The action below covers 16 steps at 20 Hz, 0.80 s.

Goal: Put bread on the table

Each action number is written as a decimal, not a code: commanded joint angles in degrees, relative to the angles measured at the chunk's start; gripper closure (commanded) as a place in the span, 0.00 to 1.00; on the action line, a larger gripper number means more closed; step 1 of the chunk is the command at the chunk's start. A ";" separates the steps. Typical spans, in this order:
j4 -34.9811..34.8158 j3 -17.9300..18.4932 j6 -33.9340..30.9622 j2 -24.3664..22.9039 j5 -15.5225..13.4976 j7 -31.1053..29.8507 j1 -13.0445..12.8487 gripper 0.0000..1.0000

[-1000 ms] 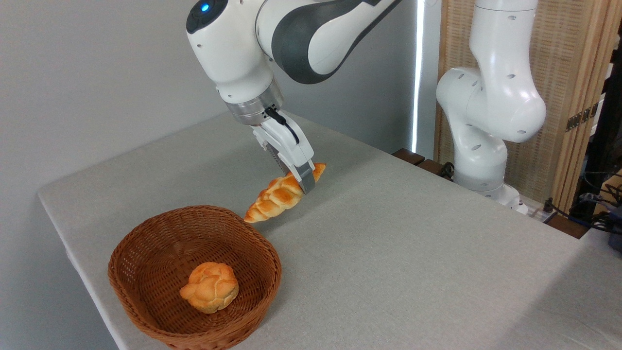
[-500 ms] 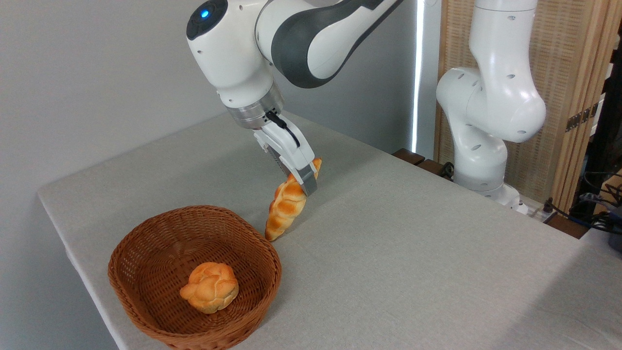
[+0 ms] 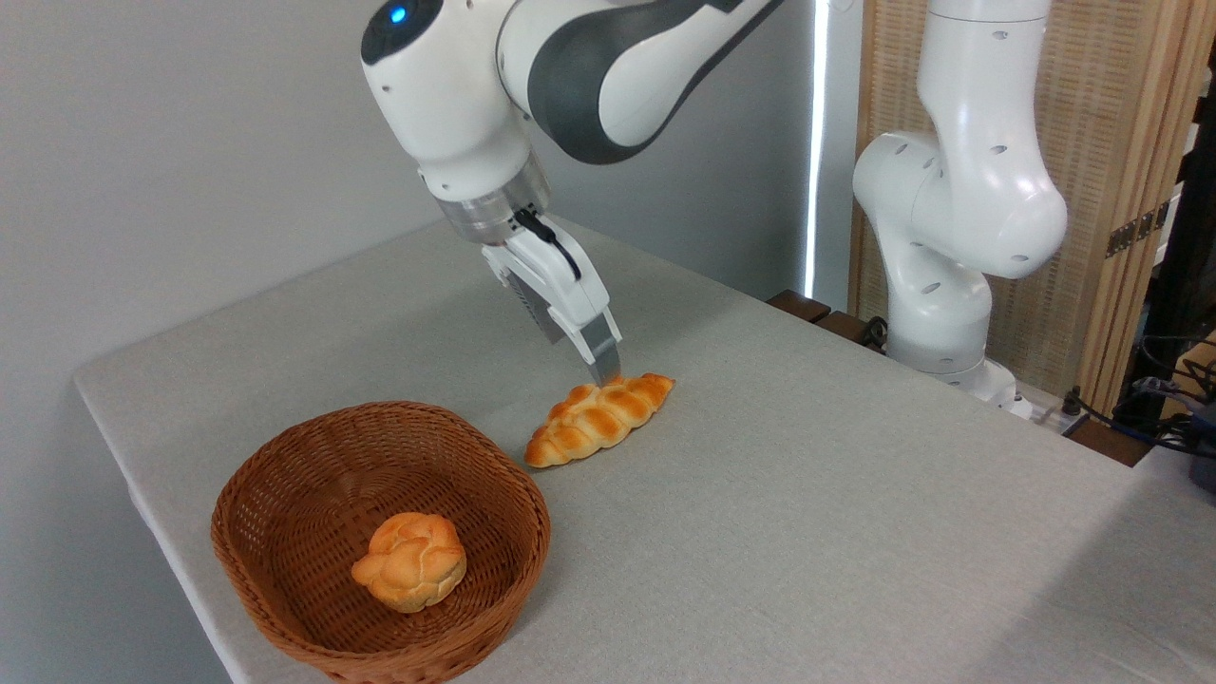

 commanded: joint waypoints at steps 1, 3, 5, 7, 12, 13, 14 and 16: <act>6.61 1.02 0.33 -0.13 -0.36 -1.68 -0.07 0.00; 12.05 1.28 0.33 1.62 0.08 -1.42 0.28 0.00; 16.98 1.81 0.42 3.73 0.78 -0.89 2.21 0.00; 21.55 2.07 0.59 6.28 1.48 -0.89 2.66 0.00; 27.11 2.95 1.21 9.36 3.07 -1.15 2.75 0.00; 27.11 3.13 1.91 9.36 3.07 -1.15 2.75 0.00; 27.11 3.04 2.52 9.36 3.24 -1.24 2.66 0.00; 27.11 2.78 2.71 9.28 2.98 -1.15 2.66 0.00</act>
